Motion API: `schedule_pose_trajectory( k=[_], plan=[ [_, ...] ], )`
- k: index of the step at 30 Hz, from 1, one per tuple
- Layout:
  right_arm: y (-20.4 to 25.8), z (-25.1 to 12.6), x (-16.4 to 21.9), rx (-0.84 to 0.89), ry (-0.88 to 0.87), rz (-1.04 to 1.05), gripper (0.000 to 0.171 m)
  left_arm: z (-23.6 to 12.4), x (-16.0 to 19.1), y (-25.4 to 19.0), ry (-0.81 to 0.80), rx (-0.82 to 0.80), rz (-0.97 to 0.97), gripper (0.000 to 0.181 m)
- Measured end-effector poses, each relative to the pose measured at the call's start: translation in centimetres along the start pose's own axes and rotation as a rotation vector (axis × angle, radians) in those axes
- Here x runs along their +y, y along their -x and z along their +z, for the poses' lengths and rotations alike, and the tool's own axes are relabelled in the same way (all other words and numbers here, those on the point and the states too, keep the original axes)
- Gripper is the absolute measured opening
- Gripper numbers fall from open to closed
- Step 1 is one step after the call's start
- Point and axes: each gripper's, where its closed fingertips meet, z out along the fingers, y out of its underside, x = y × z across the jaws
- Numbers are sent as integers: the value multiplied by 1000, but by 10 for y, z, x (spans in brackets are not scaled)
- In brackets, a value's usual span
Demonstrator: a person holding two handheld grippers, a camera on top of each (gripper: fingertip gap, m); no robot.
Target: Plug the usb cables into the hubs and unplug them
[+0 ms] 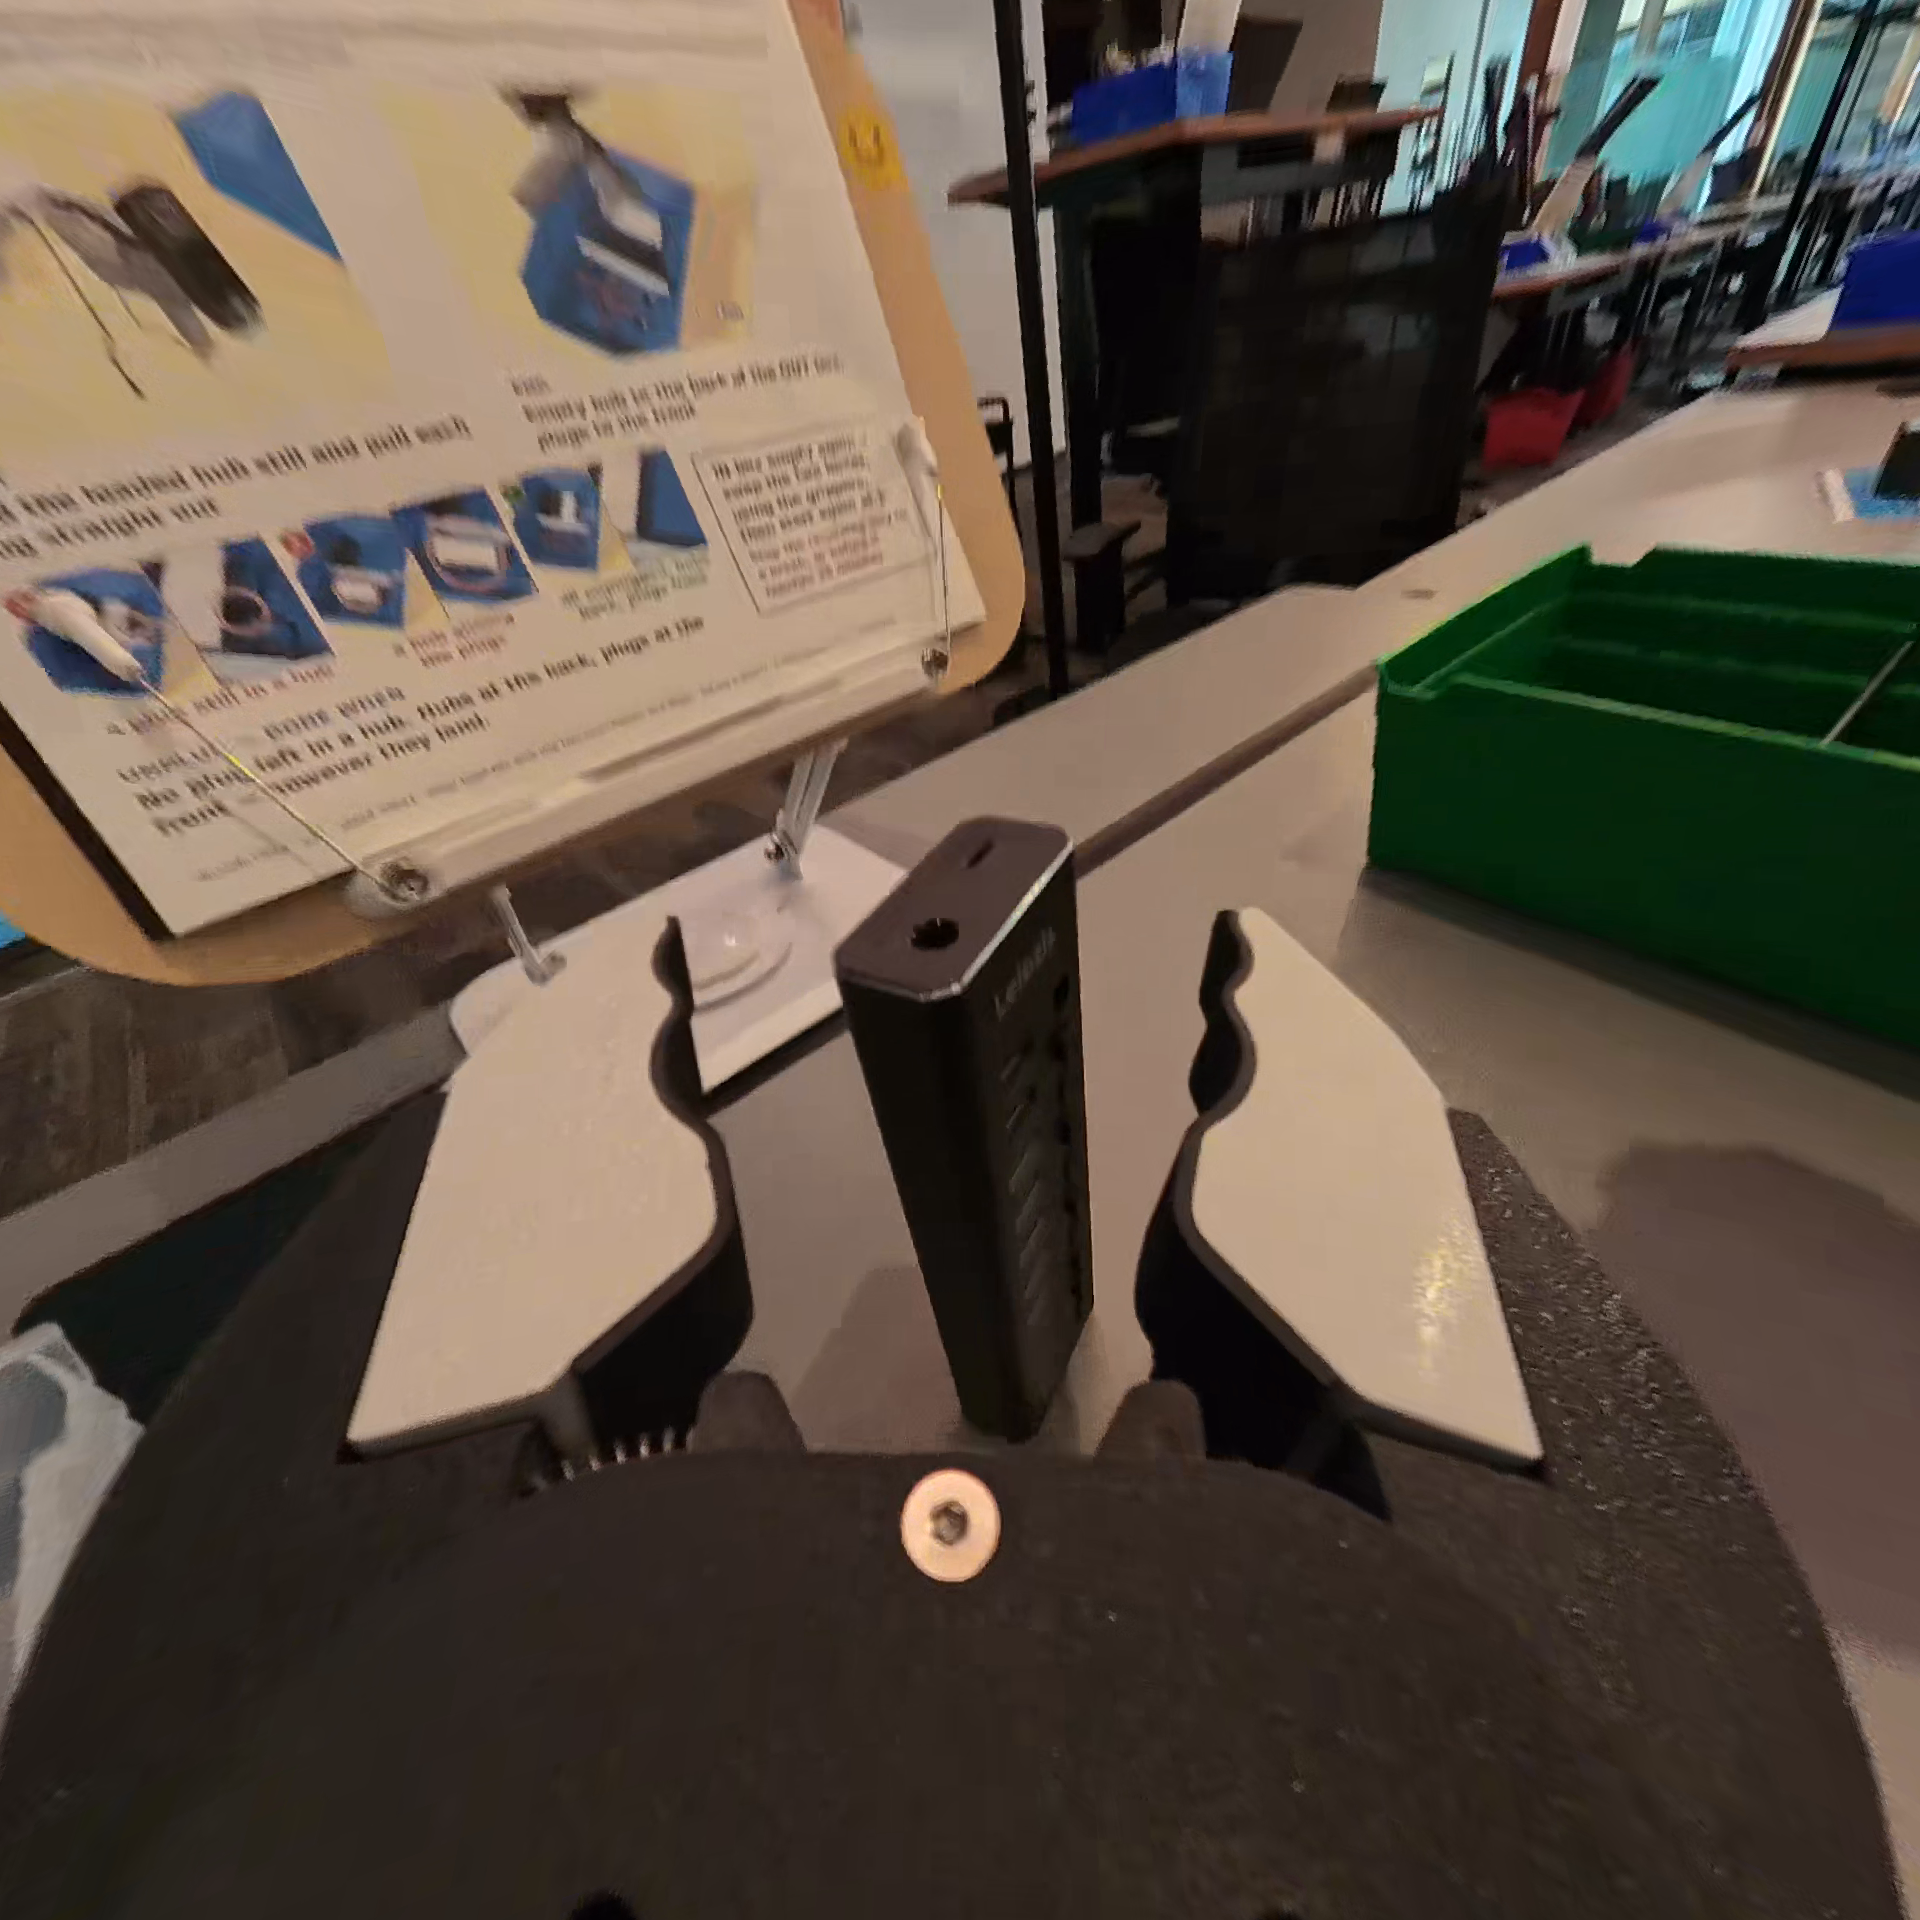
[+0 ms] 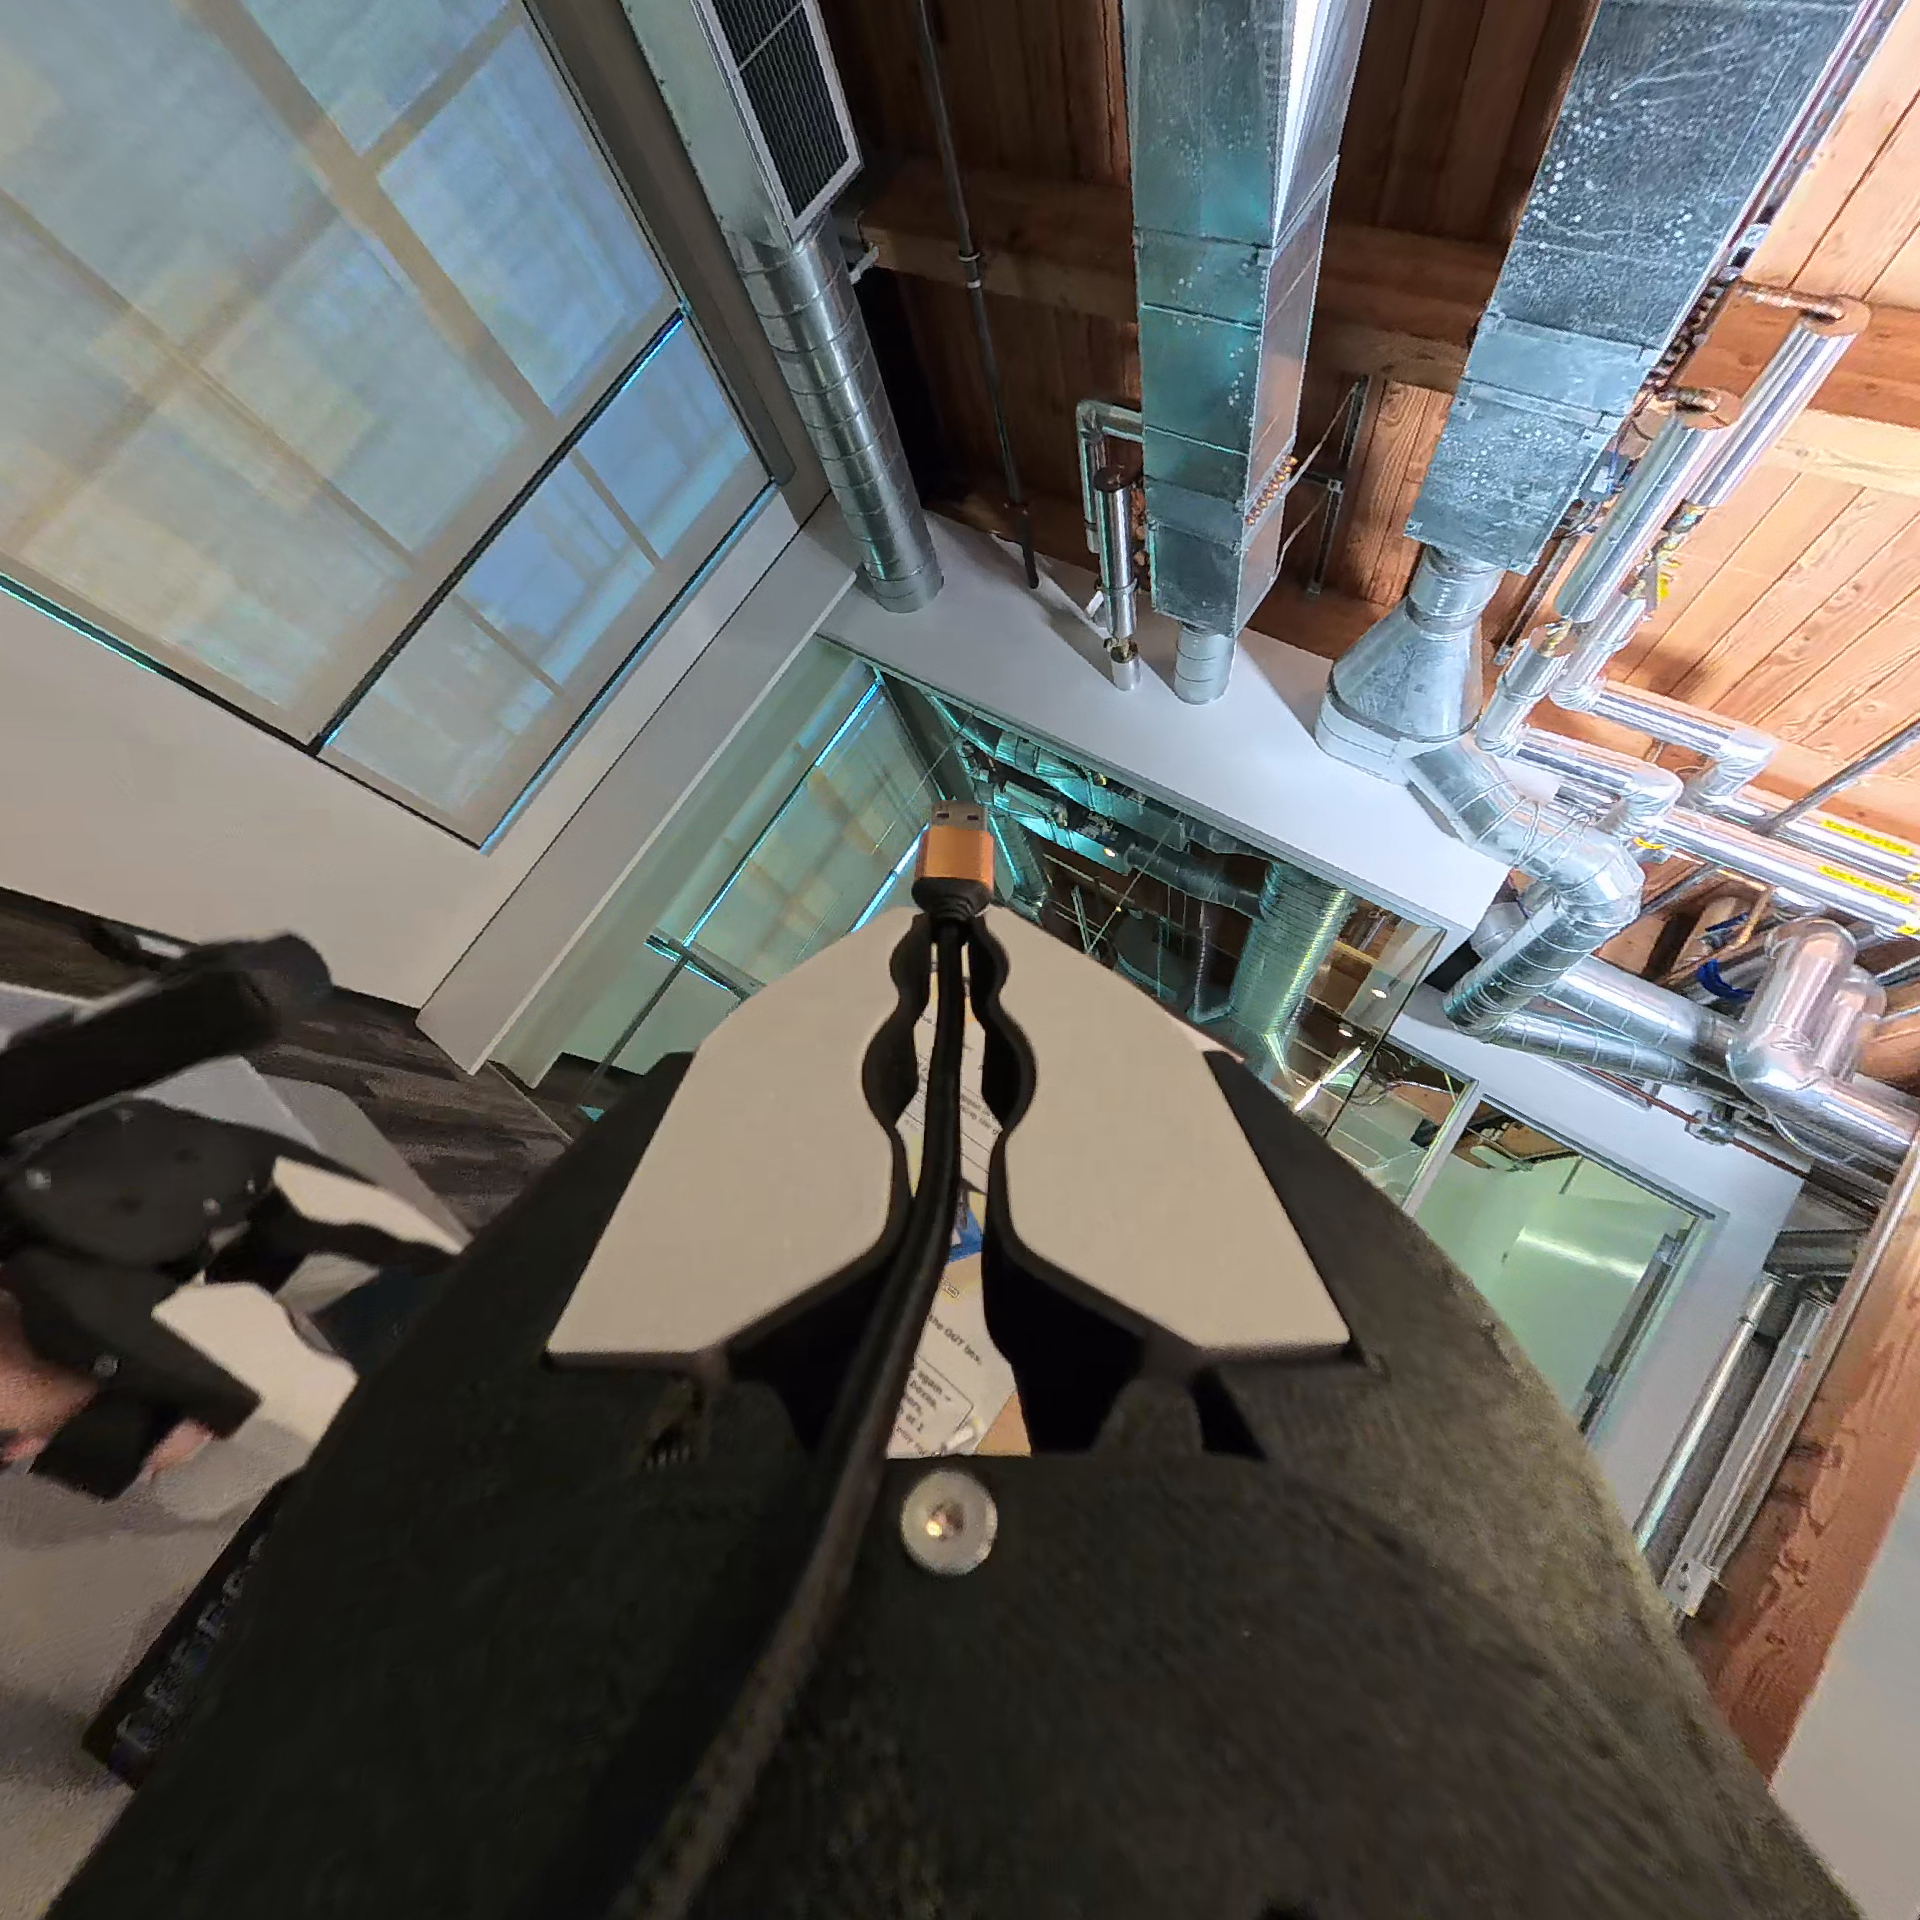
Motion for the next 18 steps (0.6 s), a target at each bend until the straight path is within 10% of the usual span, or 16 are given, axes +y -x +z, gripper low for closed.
schedule_pose_trajectory(
  k=[18],
  plan=[
    [-14,-9,-15,8,-13,-21,7,25,107,-16,352,116,-112,64]
  ],
)
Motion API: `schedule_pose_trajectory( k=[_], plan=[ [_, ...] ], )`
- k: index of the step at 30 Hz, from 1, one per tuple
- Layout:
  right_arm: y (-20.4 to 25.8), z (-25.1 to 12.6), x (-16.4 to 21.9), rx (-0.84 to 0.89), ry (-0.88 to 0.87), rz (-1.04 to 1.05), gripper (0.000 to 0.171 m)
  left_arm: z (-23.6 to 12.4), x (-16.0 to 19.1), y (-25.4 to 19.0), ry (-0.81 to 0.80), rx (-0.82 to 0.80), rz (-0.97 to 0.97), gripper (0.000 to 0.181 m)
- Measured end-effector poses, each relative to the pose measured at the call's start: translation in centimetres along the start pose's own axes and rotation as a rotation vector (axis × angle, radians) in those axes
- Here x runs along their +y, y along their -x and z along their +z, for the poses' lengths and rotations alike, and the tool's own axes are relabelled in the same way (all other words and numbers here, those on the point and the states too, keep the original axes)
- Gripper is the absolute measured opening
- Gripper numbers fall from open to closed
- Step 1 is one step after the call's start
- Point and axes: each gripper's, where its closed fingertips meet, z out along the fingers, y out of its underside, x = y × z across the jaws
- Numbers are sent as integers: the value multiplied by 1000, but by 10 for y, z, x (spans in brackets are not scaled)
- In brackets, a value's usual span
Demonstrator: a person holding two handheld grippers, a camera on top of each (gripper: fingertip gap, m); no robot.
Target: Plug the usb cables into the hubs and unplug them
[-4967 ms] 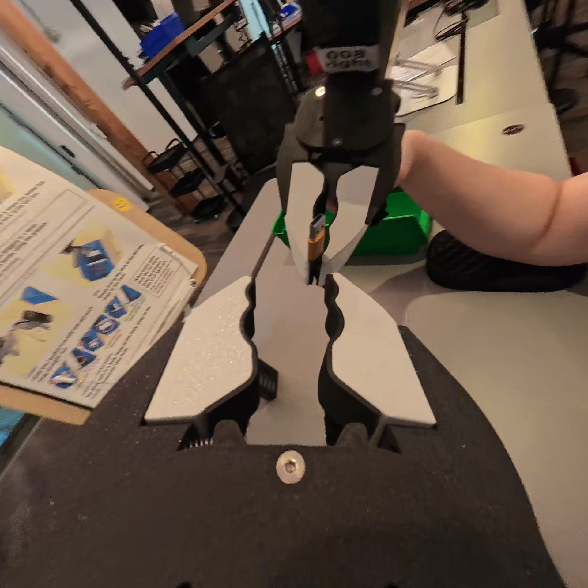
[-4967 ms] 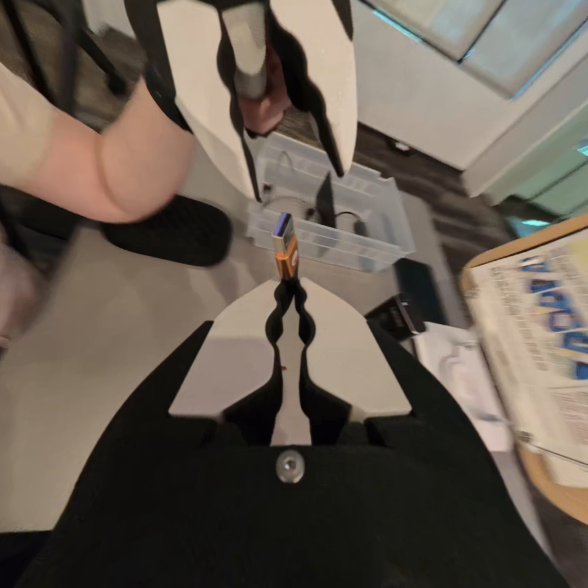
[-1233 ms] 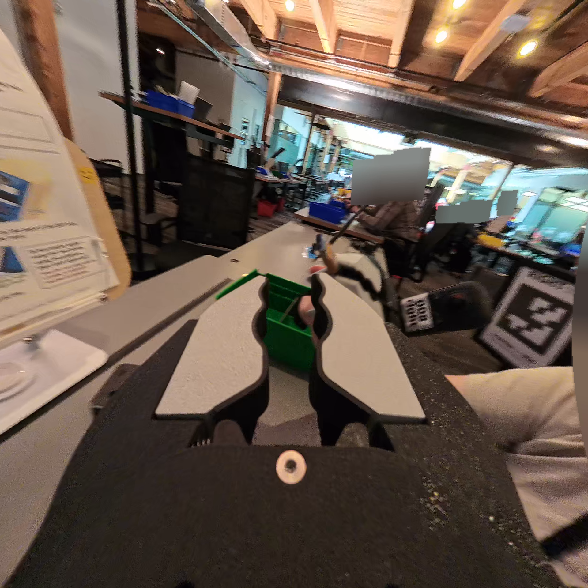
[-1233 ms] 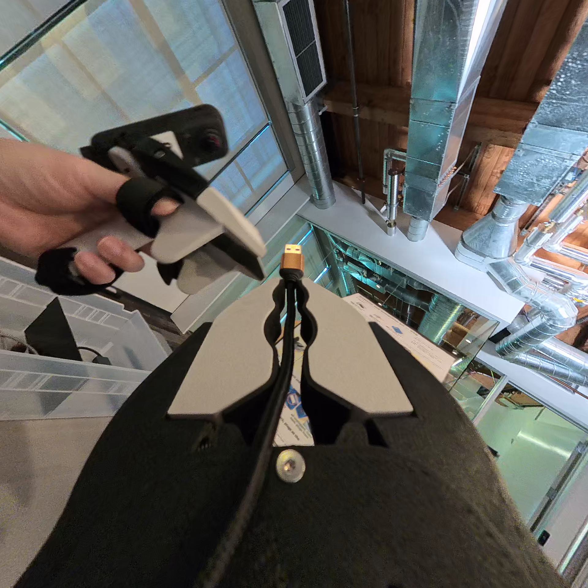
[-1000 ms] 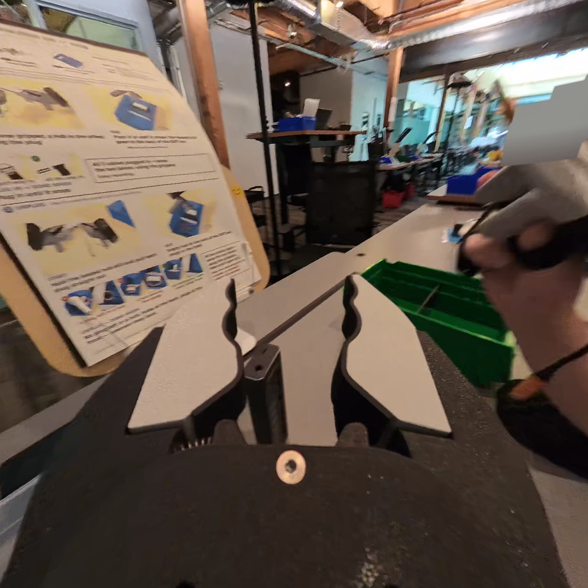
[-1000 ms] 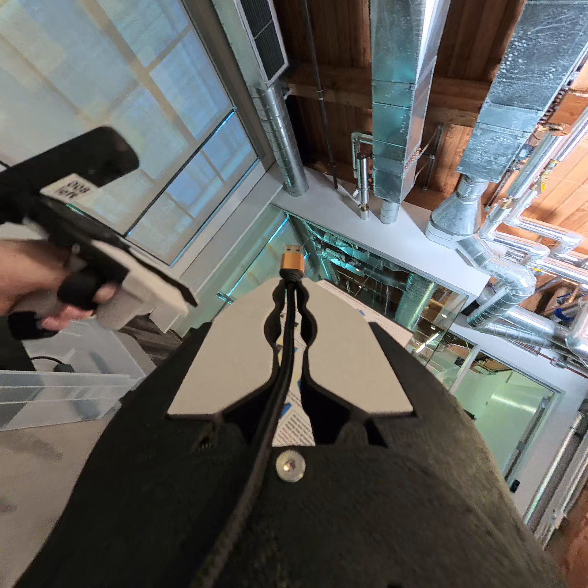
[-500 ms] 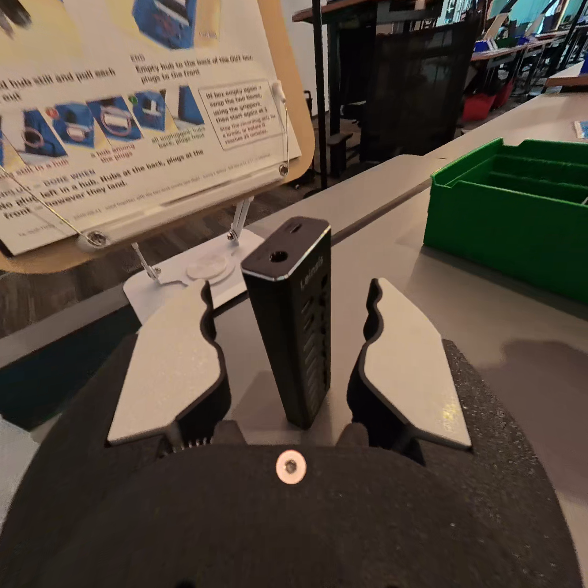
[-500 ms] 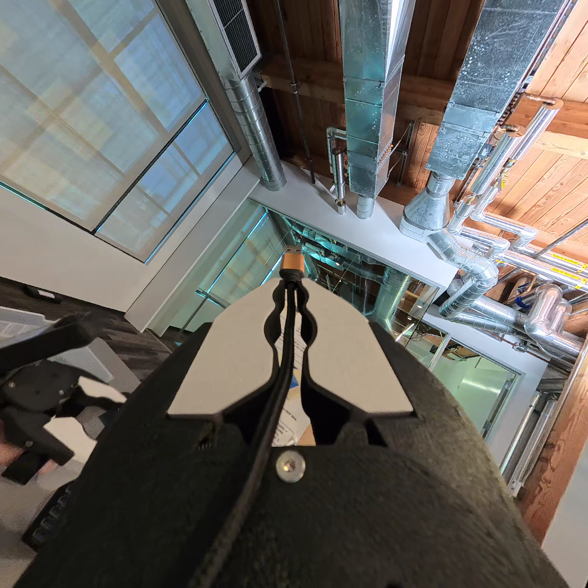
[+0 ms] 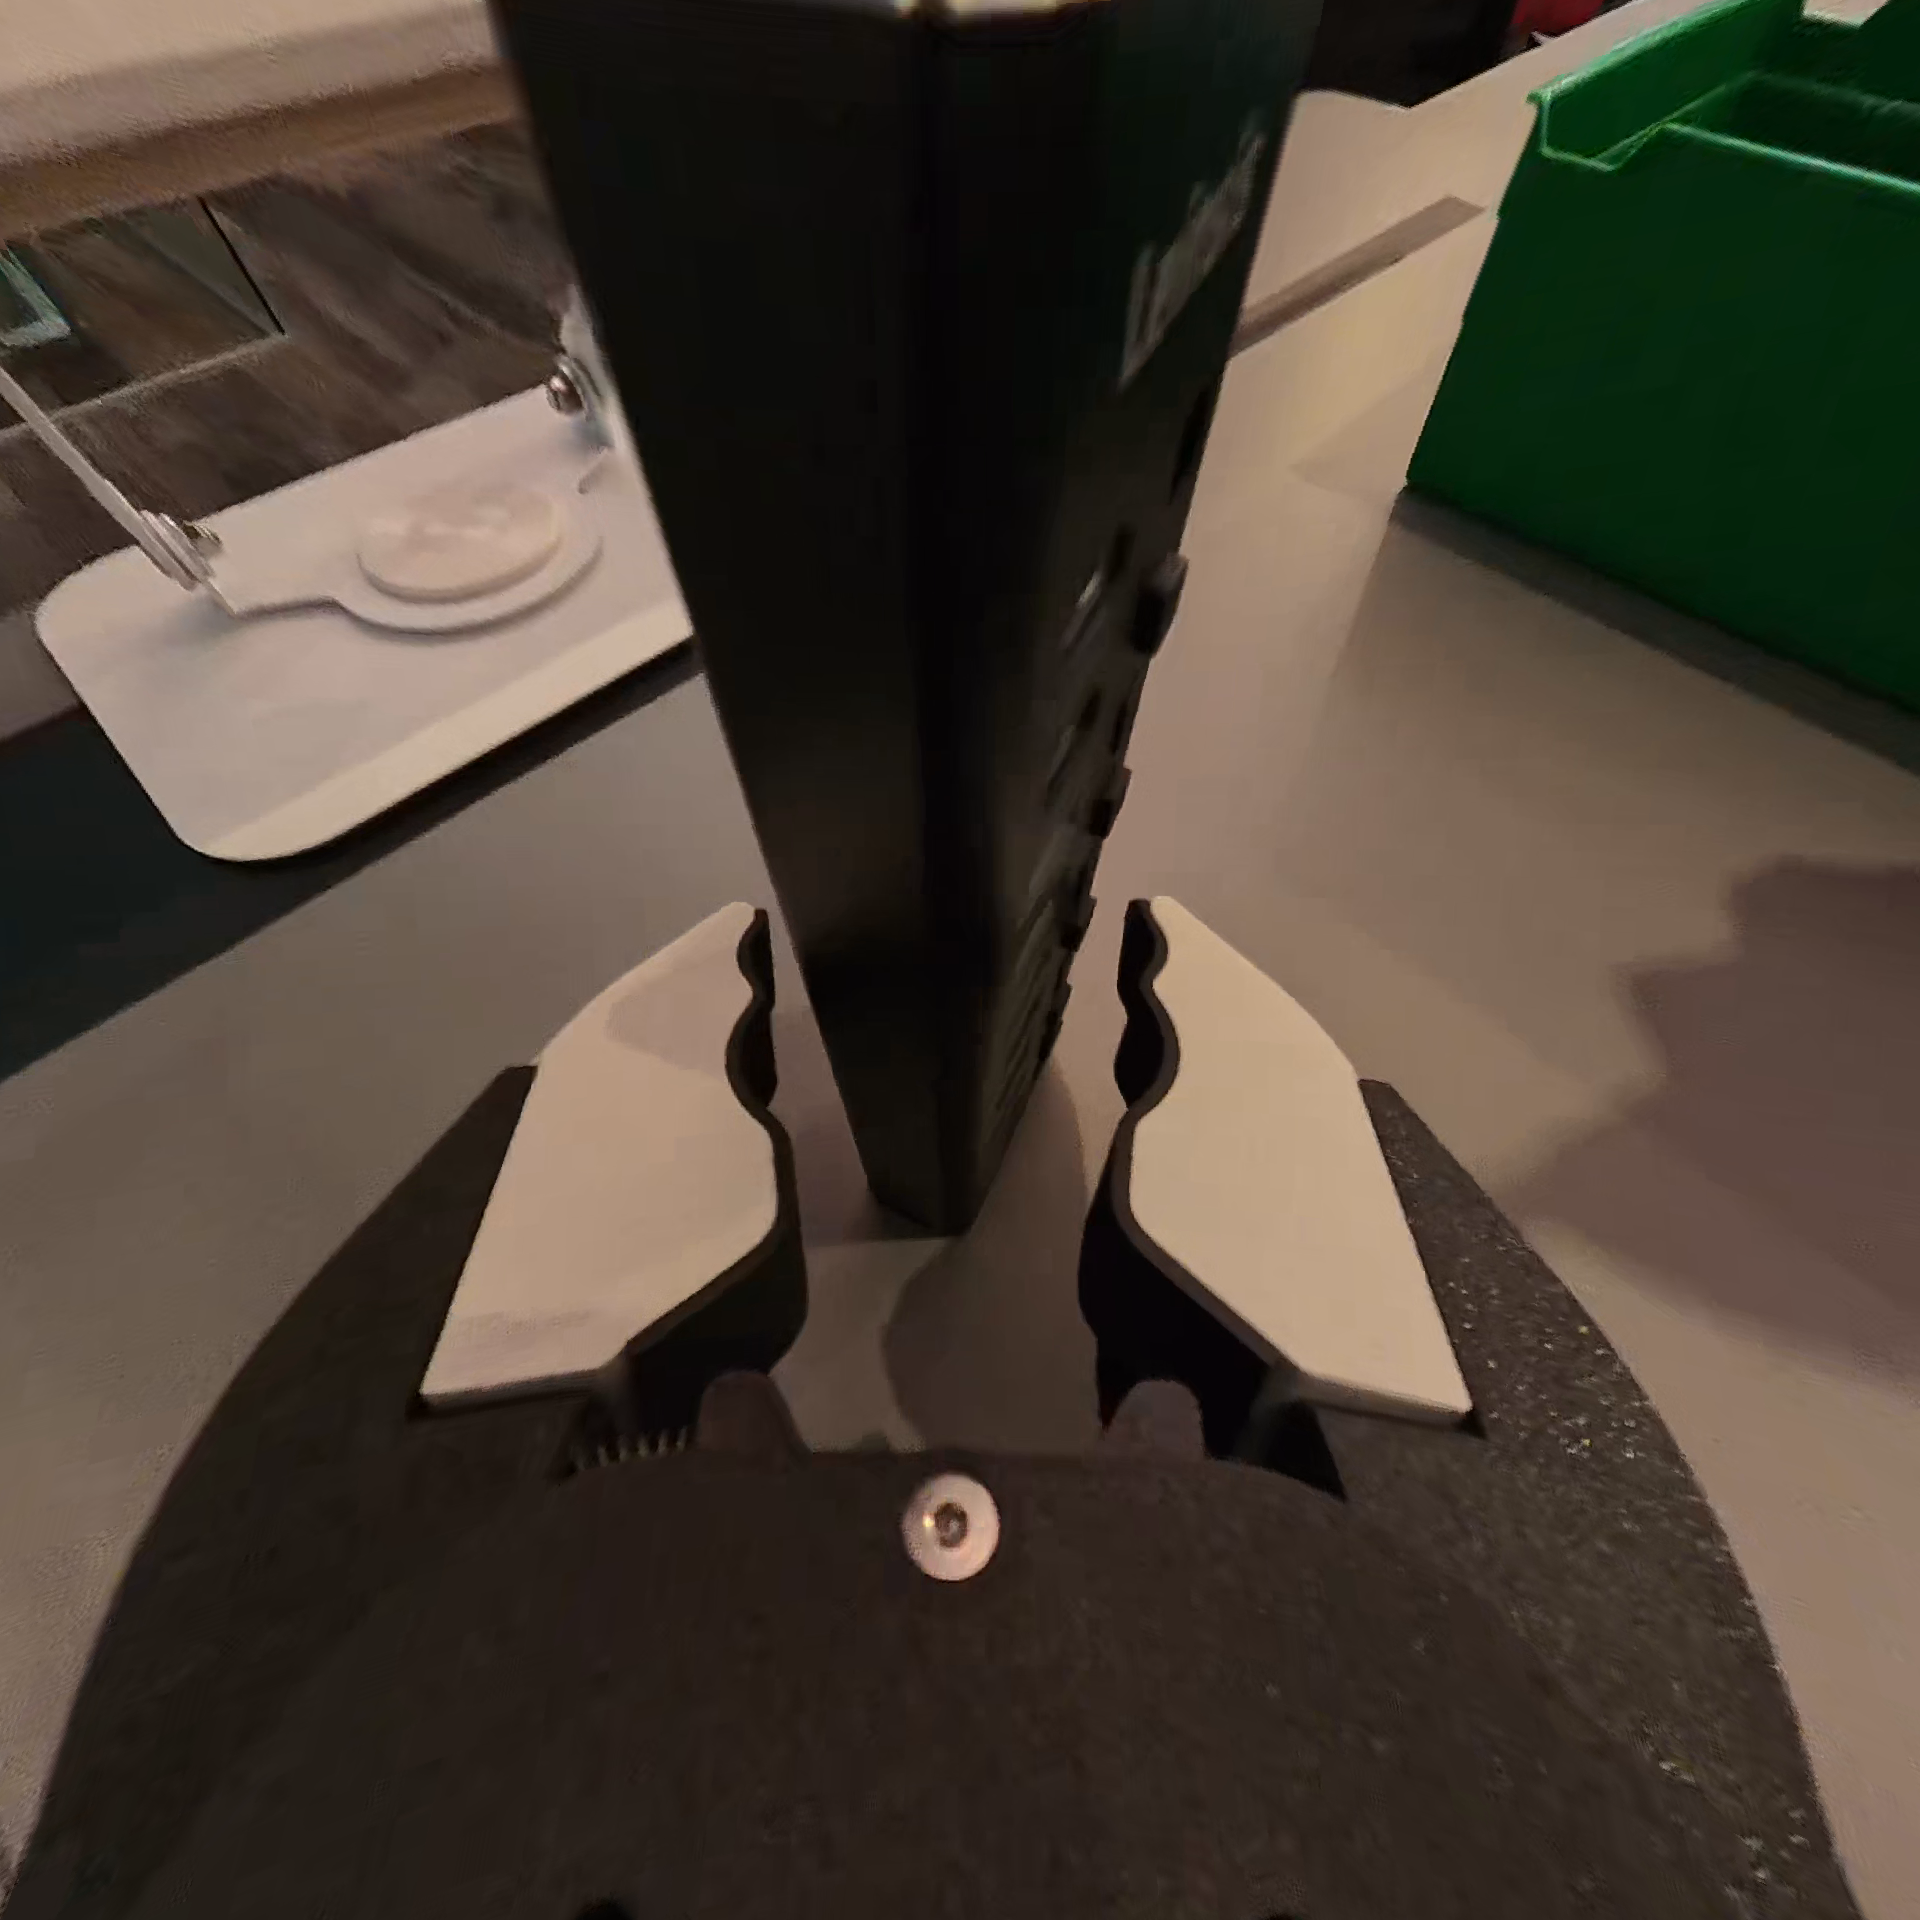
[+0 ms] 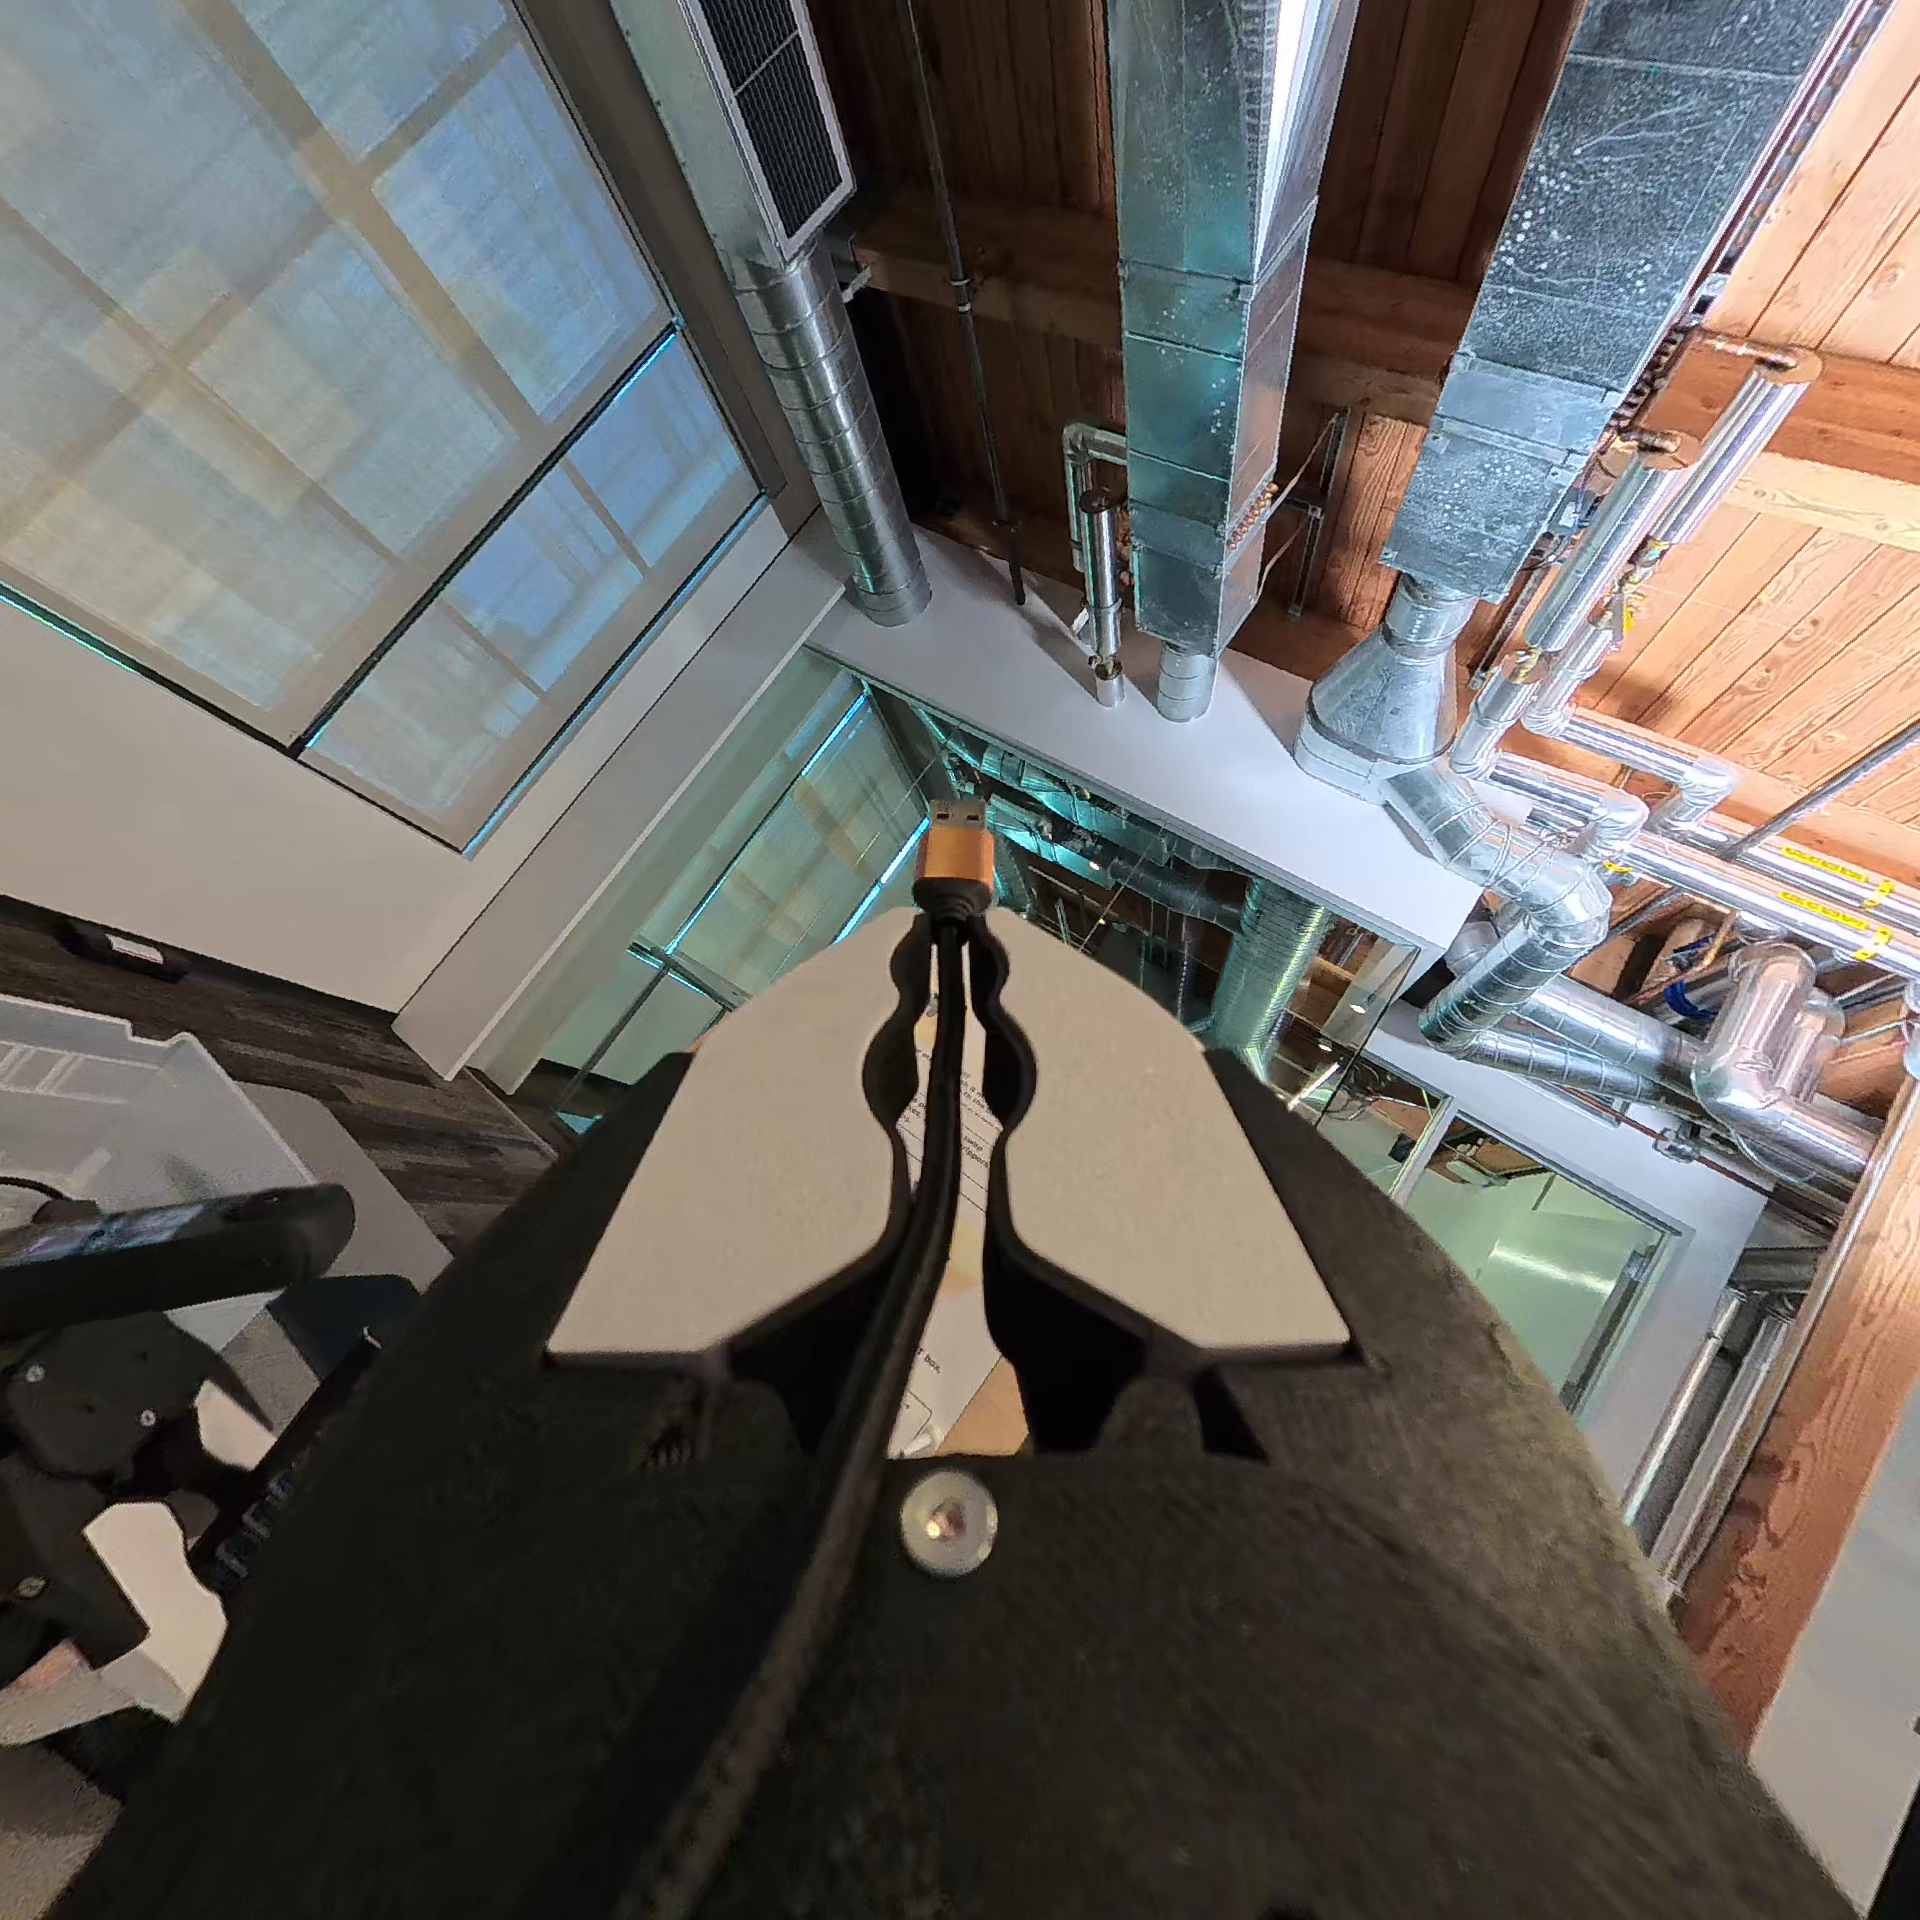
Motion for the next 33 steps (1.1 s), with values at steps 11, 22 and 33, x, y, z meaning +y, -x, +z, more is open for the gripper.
schedule_pose_trajectory(
  k=[11,22,33],
  plan=[
    [-1,0,0,-7,3,-8,7,8,7,-8,33,99,-29,55],
    [9,6,13,-64,59,29,7,7,9,-9,74,143,-103,30],
    [117,33,94,-381,407,169,7,-52,-73,-2,-142,171,-188,30]
  ],
)
